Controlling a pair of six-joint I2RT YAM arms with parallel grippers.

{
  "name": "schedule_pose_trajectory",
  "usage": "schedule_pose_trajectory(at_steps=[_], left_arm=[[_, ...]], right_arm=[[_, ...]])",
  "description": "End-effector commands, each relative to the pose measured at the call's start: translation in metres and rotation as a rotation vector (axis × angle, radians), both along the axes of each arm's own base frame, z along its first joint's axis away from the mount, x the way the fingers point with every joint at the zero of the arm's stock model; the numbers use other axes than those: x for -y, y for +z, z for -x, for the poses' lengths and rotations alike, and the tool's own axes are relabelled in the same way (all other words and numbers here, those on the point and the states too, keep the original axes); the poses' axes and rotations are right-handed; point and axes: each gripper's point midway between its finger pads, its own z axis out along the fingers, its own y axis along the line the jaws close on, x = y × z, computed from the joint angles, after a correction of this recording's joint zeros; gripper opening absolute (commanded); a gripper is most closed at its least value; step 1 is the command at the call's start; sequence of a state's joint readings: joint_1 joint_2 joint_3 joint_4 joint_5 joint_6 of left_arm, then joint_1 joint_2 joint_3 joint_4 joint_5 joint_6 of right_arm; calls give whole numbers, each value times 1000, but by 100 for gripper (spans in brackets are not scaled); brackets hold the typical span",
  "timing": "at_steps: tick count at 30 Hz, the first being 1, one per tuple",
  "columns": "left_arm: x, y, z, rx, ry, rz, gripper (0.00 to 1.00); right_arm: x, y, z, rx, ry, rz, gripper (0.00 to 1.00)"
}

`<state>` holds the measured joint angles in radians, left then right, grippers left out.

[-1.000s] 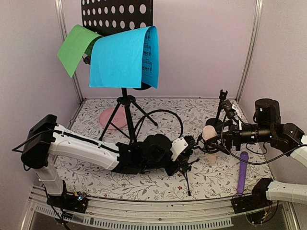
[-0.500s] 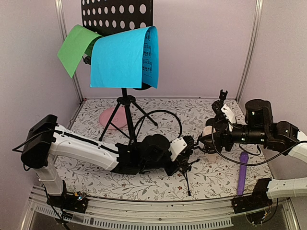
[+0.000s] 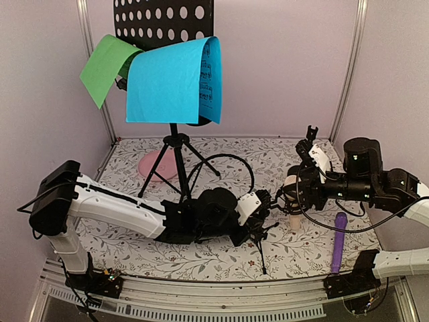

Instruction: Pack up the instrument practice props

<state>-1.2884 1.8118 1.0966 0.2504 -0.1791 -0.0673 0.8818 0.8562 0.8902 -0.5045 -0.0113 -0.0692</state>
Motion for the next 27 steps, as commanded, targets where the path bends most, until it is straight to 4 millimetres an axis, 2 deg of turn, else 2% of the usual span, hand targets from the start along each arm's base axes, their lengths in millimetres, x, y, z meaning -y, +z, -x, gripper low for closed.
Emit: schedule_pose_trajectory(at_steps=[1, 9, 18, 27], left_arm=[[-11, -15, -3, -15, -3, -52, 0], [-8, -17, -6, -12, 6, -68, 0], [-9, -16, -8, -11, 18, -67, 0], [-15, -18, -18, 7, 84, -104, 0]], right_arm=[[-3, 21, 4, 41, 26, -34, 43], [-18, 42, 20, 50, 143, -45, 39], [-20, 57, 21, 70, 157, -61, 37], [-18, 97, 13, 105, 92, -165, 36]])
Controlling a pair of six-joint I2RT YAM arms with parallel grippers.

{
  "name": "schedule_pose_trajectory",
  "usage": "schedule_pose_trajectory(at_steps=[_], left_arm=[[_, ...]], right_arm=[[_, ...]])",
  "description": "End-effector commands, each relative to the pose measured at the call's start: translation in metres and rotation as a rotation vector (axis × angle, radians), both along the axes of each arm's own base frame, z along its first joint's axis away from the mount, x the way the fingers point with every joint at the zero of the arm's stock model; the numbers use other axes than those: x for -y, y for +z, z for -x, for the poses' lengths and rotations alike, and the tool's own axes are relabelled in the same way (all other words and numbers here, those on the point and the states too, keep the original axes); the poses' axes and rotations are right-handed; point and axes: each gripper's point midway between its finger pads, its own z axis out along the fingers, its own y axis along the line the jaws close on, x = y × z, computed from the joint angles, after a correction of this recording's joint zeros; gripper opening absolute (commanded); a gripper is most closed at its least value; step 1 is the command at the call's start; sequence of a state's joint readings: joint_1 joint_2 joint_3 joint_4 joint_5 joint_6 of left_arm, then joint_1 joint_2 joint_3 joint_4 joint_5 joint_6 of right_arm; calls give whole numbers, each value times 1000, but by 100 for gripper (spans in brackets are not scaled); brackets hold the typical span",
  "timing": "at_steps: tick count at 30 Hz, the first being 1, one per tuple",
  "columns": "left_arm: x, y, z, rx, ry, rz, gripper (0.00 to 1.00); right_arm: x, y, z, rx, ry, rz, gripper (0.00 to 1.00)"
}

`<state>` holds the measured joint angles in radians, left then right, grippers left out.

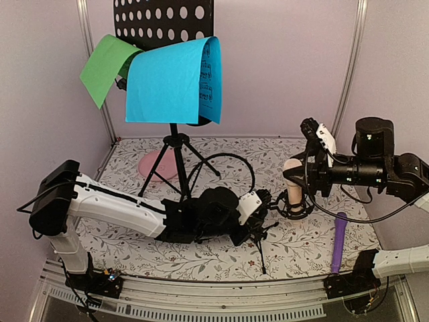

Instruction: Pack up the instrument practice props

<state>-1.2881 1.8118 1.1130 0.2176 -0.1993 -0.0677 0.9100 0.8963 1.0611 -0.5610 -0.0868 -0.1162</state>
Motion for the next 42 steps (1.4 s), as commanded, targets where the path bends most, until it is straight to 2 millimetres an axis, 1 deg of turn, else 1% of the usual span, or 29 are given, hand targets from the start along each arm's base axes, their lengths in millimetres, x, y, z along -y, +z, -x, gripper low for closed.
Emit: schedule_pose_trajectory(at_steps=[1, 5, 7, 10, 11, 13, 16, 19, 21, 23, 26, 28, 30, 31, 35, 37, 42], left_arm=[[-14, -19, -15, 5, 68, -86, 0], [-14, -18, -14, 6, 73, -87, 0], [-15, -20, -14, 7, 79, -92, 0], [-15, -21, -15, 8, 86, -102, 0], [-15, -21, -14, 10, 87, -104, 0], [-16, -22, -14, 11, 89, -108, 0], [-18, -24, -14, 12, 93, -115, 0], [-19, -23, -14, 14, 99, -117, 0], [-20, -23, -14, 18, 103, -118, 0], [-20, -23, -15, 22, 107, -121, 0], [-21, -24, -16, 25, 111, -122, 0], [-21, -23, -16, 26, 114, -122, 0], [-21, -24, -16, 25, 114, -122, 0], [-21, -24, -16, 24, 113, -122, 0], [-22, -25, -16, 24, 113, -126, 0], [-23, -24, -16, 26, 115, -127, 0], [-23, -23, -16, 30, 118, -128, 0]], right_arm=[[-1, 50, -2, 49, -31, -135, 35], [2, 73, -3, 51, -55, -200, 35], [3, 79, -3, 46, -62, -212, 35], [6, 78, -6, 46, -89, -210, 35], [10, 96, -6, 46, -110, -256, 35], [17, 107, -10, 49, -155, -290, 35], [29, 118, -15, 39, -229, -336, 35], [41, 125, -21, 28, -306, -378, 33], [49, 125, -27, 4, -373, -392, 33], [57, 129, -33, -9, -442, -397, 29], [68, 133, -43, -39, -540, -406, 27], [77, 133, -52, -66, -610, -395, 26], [95, 128, -65, -107, -702, -372, 22], [103, 129, -71, -116, -730, -376, 21], [138, 118, -83, -165, -846, -348, 20], [151, 107, -85, -189, -896, -317, 20], [184, 69, -94, -252, -1021, -190, 20]])
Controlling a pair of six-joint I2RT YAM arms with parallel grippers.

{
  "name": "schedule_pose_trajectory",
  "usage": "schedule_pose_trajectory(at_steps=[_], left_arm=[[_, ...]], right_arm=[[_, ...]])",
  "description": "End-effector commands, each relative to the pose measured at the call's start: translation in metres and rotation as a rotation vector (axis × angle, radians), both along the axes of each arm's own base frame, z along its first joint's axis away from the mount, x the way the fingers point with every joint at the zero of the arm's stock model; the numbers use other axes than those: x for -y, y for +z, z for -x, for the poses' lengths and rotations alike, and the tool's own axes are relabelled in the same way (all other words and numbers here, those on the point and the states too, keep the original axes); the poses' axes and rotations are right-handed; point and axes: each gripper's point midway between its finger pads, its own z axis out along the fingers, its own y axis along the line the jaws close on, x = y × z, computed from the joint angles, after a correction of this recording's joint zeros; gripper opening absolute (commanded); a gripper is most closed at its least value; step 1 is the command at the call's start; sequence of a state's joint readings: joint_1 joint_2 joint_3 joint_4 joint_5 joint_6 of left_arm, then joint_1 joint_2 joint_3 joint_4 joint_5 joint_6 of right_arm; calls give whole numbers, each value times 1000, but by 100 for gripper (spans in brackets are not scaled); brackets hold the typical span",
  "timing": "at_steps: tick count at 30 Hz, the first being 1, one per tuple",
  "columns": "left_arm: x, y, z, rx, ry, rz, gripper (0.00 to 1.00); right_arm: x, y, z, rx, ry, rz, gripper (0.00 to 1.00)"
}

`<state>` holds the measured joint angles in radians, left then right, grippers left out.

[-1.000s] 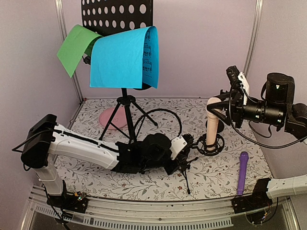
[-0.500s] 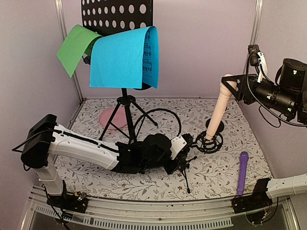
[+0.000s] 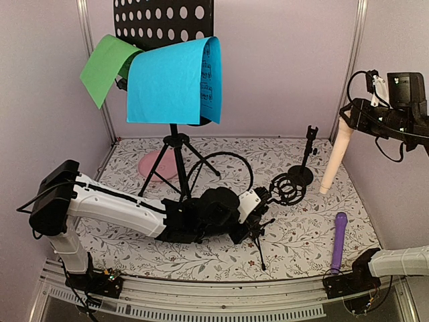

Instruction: Pack up the instrument practice props

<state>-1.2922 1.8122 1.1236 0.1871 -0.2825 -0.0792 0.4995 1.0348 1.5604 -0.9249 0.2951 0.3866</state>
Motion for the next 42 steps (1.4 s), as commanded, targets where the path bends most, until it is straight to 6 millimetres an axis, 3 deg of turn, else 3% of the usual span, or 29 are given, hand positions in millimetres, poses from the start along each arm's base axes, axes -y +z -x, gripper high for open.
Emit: schedule_pose_trajectory(at_steps=[1, 5, 12, 18, 30, 39, 40, 42], left_arm=[[-16, -22, -6, 5, 45, -102, 0], [-16, -21, -7, 6, 45, -100, 0], [-15, -17, -7, 9, 44, -96, 0], [-17, -16, -4, -2, 38, -90, 0], [-5, -13, -14, -30, 124, -60, 0], [22, 22, -44, 72, 226, -7, 0], [26, 9, -47, 72, 236, -33, 0], [35, 7, -52, 73, 250, -43, 0]], right_arm=[[28, -36, 0, -133, -73, 51, 20], [45, -81, -7, -249, -75, 37, 16], [26, -154, -2, -378, -22, -114, 14], [14, -202, 1, -480, 10, -160, 14], [6, -234, 2, -554, 30, -189, 13], [5, -248, 6, -579, 31, -195, 12], [6, -251, 7, -582, 32, -190, 13], [6, -256, 8, -591, 33, -189, 13]])
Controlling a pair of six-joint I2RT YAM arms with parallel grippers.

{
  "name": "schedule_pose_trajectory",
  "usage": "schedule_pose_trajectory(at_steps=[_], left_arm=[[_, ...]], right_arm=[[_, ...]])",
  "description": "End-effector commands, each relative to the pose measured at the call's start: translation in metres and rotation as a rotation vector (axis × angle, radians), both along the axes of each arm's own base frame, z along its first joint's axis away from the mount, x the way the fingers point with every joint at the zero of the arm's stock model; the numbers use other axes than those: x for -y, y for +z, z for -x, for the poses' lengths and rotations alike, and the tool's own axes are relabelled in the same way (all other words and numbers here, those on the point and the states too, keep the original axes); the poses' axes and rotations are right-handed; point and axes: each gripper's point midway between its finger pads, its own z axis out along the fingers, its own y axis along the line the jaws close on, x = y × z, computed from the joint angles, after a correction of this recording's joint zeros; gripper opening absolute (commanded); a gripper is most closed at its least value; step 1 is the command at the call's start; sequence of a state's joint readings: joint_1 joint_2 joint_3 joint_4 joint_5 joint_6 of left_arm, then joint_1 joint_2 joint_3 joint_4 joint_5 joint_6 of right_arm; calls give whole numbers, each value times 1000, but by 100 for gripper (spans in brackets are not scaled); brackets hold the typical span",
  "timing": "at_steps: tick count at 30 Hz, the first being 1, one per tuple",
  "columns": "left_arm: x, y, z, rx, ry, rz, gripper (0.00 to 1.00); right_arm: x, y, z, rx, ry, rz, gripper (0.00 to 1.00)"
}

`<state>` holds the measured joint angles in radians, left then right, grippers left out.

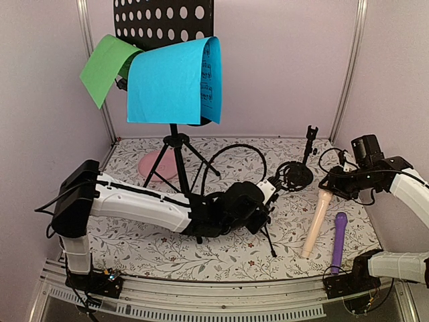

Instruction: Pack up the instrument practice props

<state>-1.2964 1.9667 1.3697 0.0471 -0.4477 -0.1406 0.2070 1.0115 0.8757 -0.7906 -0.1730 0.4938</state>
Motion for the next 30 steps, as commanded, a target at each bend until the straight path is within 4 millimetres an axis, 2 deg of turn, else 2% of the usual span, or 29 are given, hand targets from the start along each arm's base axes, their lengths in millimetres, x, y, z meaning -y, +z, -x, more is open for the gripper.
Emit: schedule_pose_trajectory(at_steps=[1, 6, 11, 15, 19, 22, 25, 30], left_arm=[[14, -3, -22, 44, 93, -18, 0], [34, 8, -34, 40, 126, 34, 0], [35, 11, -59, 10, 188, 89, 0], [40, 20, -72, 40, 190, 140, 0], [46, 14, -87, 52, 205, 124, 0], [53, 6, -95, 47, 201, 100, 0], [55, 4, -95, 43, 195, 103, 0], [51, -2, -94, 20, 195, 108, 1]], right_arm=[[-2, -5, -1, 11, 6, -15, 13], [-3, -21, 1, -35, -10, -27, 12], [0, -39, -3, -85, -29, -2, 13], [2, -48, -10, -89, -39, 20, 14], [5, -64, -17, -109, -56, 41, 18], [6, -80, -24, -127, -70, 42, 24], [7, -94, -28, -155, -87, 40, 27], [13, -102, -38, -152, -119, 43, 38]])
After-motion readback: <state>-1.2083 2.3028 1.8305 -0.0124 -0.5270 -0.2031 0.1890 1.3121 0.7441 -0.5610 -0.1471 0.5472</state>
